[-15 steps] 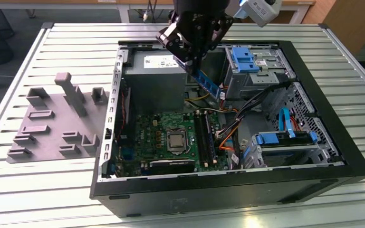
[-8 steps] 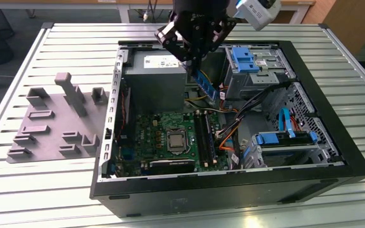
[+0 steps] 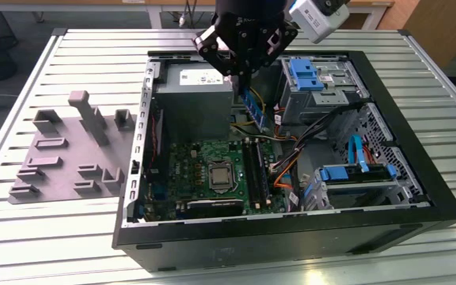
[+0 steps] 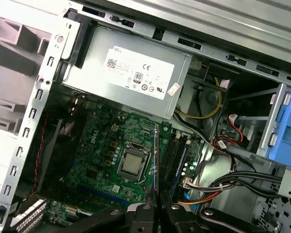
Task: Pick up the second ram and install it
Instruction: 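Insert the second ram into the second slot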
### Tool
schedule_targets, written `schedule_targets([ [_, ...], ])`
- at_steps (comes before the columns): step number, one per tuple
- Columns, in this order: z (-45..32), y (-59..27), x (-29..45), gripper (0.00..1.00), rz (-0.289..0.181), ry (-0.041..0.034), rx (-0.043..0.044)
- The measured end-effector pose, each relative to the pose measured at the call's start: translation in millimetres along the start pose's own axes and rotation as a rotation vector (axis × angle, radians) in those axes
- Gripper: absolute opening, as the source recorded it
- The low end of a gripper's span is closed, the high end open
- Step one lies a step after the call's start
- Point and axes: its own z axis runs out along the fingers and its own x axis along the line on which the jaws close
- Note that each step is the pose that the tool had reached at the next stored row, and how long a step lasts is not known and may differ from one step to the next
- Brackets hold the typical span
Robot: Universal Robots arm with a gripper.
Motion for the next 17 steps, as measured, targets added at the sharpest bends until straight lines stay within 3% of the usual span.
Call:
schedule_targets([
  [17, 1.0, 0.0, 0.0, 0.14, 0.221, 0.0003, 0.0071],
])
